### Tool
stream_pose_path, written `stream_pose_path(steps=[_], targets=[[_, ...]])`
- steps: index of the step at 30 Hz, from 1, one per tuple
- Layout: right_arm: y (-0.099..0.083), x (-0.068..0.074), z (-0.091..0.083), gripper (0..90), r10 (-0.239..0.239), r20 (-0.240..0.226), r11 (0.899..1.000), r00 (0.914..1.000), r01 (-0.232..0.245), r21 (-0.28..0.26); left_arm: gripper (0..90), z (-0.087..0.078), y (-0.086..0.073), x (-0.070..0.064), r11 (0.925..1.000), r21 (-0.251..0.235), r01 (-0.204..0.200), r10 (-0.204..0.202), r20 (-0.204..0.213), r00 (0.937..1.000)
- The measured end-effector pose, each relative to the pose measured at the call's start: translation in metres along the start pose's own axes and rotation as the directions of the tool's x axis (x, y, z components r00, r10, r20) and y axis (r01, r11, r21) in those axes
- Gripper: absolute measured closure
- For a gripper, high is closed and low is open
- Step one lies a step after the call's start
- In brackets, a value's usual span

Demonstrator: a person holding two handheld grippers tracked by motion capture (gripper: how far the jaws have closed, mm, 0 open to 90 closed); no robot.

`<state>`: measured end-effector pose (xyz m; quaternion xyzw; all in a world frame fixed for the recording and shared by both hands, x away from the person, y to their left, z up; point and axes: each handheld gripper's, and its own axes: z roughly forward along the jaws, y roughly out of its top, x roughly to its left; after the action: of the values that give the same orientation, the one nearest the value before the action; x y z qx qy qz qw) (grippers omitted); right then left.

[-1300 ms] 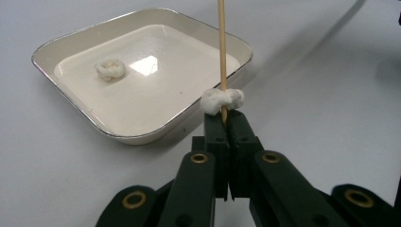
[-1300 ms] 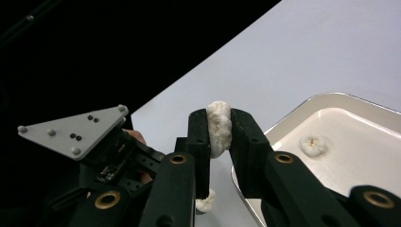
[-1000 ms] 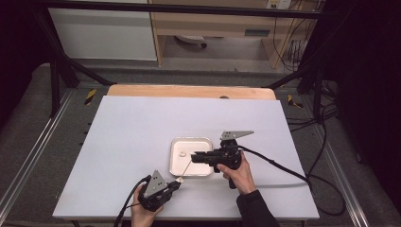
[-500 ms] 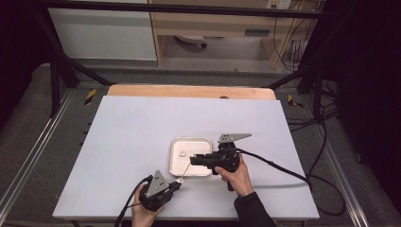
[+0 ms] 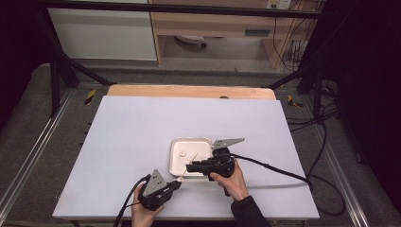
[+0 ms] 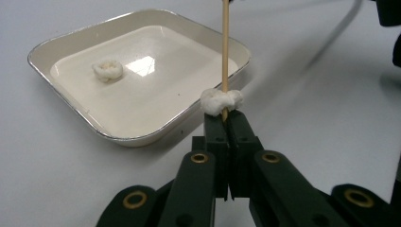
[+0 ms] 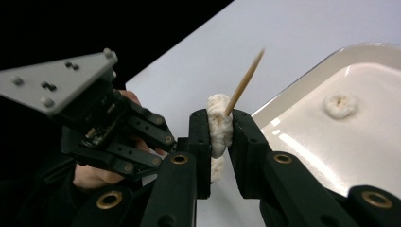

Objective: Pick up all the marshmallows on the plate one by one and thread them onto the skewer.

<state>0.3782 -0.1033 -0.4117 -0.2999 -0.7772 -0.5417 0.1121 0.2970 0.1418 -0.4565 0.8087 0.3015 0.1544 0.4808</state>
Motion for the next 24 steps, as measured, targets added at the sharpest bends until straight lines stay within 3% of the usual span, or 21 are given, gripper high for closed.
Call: stream_pose_path(steps=[7, 9, 14, 18, 20, 21, 24], targets=[[-0.005, 0.001, 0.008, 79.3, 0.008, 0.003, 1.000, 1.0000, -0.008, -0.017, 88.6, 0.000, 0.000, 0.001, 0.9997, -0.004, 0.023, -0.023, -0.008, 0.9997], [-0.011, 0.000, 0.014, 78.7, 0.021, -0.003, 1.000, 0.9998, -0.021, 0.021, 88.6, 0.002, 0.002, 0.000, 0.9997, -0.006, 0.025, -0.025, -0.005, 0.9997], [-0.013, 0.000, 0.017, 77.4, 0.021, 0.000, 1.000, 0.9998, -0.021, 0.021, 88.6, 0.001, 0.001, 0.001, 0.9992, -0.015, 0.037, -0.037, -0.001, 0.9993], [-0.011, 0.003, 0.011, 60.8, -0.001, 0.033, 1.000, 0.9995, 0.001, 0.003, 88.5, -0.003, 0.001, 0.002, 0.9984, -0.031, 0.048, -0.048, -0.010, 0.9988], [-0.009, 0.005, 0.005, 49.8, -0.037, 0.086, 0.999, 0.9956, 0.038, -0.012, 88.5, -0.007, 0.000, 0.006, 0.9966, -0.044, 0.070, -0.071, -0.014, 0.9974], [-0.009, 0.005, 0.005, 49.8, -0.037, 0.086, 0.999, 0.9956, 0.038, -0.012, 88.5, -0.007, 0.000, 0.006, 0.9966, -0.044, 0.070, -0.071, -0.014, 0.9974], [-0.006, 0.005, -0.007, 36.7, -0.081, 0.166, 0.995, 0.9829, 0.089, -0.041, 88.5, -0.015, 0.000, 0.012, 0.9943, -0.055, 0.092, -0.093, -0.021, 0.9955]])
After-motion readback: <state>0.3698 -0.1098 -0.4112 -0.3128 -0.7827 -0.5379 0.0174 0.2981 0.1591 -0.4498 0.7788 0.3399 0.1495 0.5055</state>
